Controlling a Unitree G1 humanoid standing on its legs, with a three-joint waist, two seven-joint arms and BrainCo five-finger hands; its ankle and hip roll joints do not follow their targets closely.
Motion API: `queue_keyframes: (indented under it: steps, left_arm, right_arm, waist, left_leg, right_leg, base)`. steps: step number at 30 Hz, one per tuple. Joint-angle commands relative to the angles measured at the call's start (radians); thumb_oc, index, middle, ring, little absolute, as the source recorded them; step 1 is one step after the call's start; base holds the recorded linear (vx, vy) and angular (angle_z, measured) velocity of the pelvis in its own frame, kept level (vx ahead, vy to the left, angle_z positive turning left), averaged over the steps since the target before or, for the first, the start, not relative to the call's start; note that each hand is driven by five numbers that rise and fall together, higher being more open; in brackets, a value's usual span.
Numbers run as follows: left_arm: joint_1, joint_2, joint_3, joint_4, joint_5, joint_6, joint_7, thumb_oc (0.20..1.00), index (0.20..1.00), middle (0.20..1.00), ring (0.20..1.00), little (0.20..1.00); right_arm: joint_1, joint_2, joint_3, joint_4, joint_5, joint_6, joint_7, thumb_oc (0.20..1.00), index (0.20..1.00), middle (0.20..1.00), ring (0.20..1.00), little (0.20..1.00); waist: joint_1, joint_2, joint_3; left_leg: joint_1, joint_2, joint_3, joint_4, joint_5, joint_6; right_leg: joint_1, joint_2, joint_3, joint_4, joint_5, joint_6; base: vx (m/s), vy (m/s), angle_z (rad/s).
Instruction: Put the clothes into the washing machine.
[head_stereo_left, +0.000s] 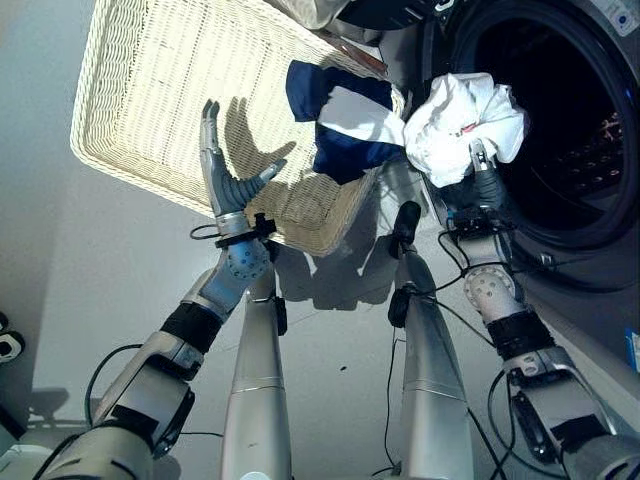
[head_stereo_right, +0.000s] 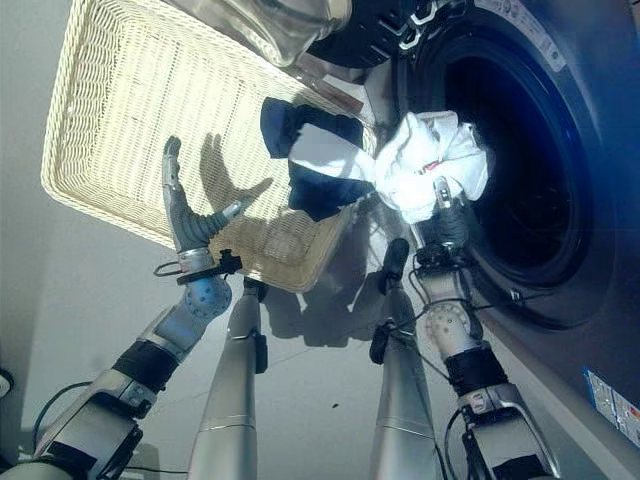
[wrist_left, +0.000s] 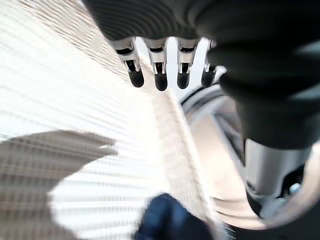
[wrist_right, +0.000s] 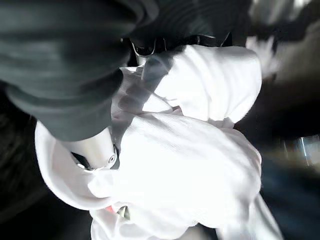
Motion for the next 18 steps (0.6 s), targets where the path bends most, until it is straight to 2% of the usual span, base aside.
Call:
queue_keyframes:
  steps: [1,5,8,10,11,13,14,16,17,18]
  left_arm:
    - [-0.042,0.014,0.041,-0.011,-0.043,-0.039,0.045,1.0,1.0,1.0,1.0,1.0]
    - [-0.096,0.037,0.024,0.107,-0.118,-0.038,0.031,1.0,1.0,1.0,1.0,1.0]
    - [-0.128,0.056,0.009,0.173,-0.151,-0.028,0.007,1.0,1.0,1.0,1.0,1.0]
    - [-0.132,0.063,0.003,0.192,-0.163,-0.033,0.003,1.0,1.0,1.0,1.0,1.0]
    - [-0.131,0.072,-0.005,0.216,-0.169,-0.036,-0.004,1.0,1.0,1.0,1.0,1.0]
    - [-0.109,0.091,-0.009,0.231,-0.176,-0.06,-0.01,1.0,1.0,1.0,1.0,1.0]
    - [-0.092,0.103,-0.009,0.228,-0.175,-0.071,-0.012,1.0,1.0,1.0,1.0,1.0]
    - [-0.035,0.139,-0.005,0.198,-0.18,-0.087,-0.009,1.0,1.0,1.0,1.0,1.0]
    - [-0.017,0.153,-0.002,0.19,-0.188,-0.085,-0.014,1.0,1.0,1.0,1.0,1.0]
    - [-0.007,0.158,0.001,0.182,-0.193,-0.078,-0.016,1.0,1.0,1.0,1.0,1.0]
  right_arm:
    - [-0.019,-0.073,-0.037,-0.071,0.09,-0.039,0.012,0.2,0.2,0.2,0.2,0.2]
    - [-0.104,-0.133,-0.041,0.13,0.216,-0.099,0.016,0.2,0.2,0.2,0.2,0.2]
    - [-0.181,-0.179,-0.049,0.248,0.285,-0.145,-0.024,0.2,0.2,0.2,0.2,0.2]
    - [-0.217,-0.21,-0.048,0.292,0.292,-0.147,-0.053,0.2,0.2,0.2,0.2,0.2]
    - [-0.277,-0.262,-0.048,0.339,0.255,-0.177,-0.125,0.2,0.2,0.2,0.2,0.2]
    - [-0.358,-0.339,-0.037,0.378,0.219,-0.24,-0.206,0.2,0.2,0.2,0.2,0.2]
    - [-0.383,-0.373,-0.039,0.38,0.177,-0.291,-0.251,0.2,0.2,0.2,0.2,0.2]
    - [-0.414,-0.447,-0.06,0.339,0.066,-0.429,-0.42,0.2,0.2,0.2,0.2,0.2]
    - [-0.419,-0.482,-0.08,0.326,-0.023,-0.48,-0.494,0.407,0.407,0.407,0.407,0.407]
    - [-0.415,-0.5,-0.093,0.294,-0.079,-0.478,-0.548,0.598,0.598,0.598,0.598,0.598]
  waist:
    - [-0.008,0.046,-0.018]
    - [-0.007,0.05,-0.018]
    - [-0.004,0.053,-0.018]
    - [-0.002,0.054,-0.018]
    - [0.001,0.054,-0.018]
    - [0.005,0.053,-0.018]
    - [0.007,0.05,-0.018]
    - [0.004,0.041,-0.018]
    - [0.001,0.036,-0.018]
    - [-0.003,0.032,-0.018]
  left_leg:
    - [-0.023,-0.035,-0.003,0.004,0.034,0.056]
    - [-0.025,-0.027,0.003,0.005,0.032,0.049]
    - [-0.027,-0.025,0.004,0.004,0.028,0.045]
    - [-0.028,-0.024,0.003,0.006,0.026,0.043]
    - [-0.031,-0.02,-0.001,0.011,0.02,0.041]
    - [-0.035,-0.014,-0.005,0.02,0.009,0.039]
    - [-0.037,-0.012,-0.008,0.019,0.006,0.039]
    - [-0.037,-0.01,-0.013,0.005,0.001,0.04]
    - [-0.03,-0.01,-0.013,-0.003,-0.001,0.042]
    - [-0.027,-0.01,-0.014,-0.004,-0.003,0.043]
  right_leg:
    - [0.017,0.017,-0.032,0.03,0.033,0.09]
    - [0.017,0.021,-0.034,0.029,0.027,0.087]
    - [0.019,0.022,-0.04,0.026,0.025,0.086]
    - [0.018,0.023,-0.042,0.024,0.025,0.085]
    - [0.019,0.023,-0.044,0.021,0.025,0.085]
    - [0.019,0.025,-0.046,0.02,0.021,0.084]
    - [0.019,0.026,-0.047,0.019,0.019,0.084]
    - [0.023,0.037,-0.051,-0.001,0.019,0.083]
    - [0.031,0.043,-0.052,-0.009,0.019,0.083]
    - [0.035,0.046,-0.051,-0.012,0.018,0.084]
  base:
    - [0.0,0.028,-0.03]
    - [0.0,0.011,-0.03]
    - [0.0,0.0,-0.01]
    - [0.0,0.0,0.0]
    - [0.0,0.0,0.0]
    - [0.0,0.0,0.0]
    - [0.01,-0.035,-0.02]
    - [-0.01,-0.043,-0.1]
    - [-0.02,-0.023,-0.1]
    - [0.0,0.0,0.0]
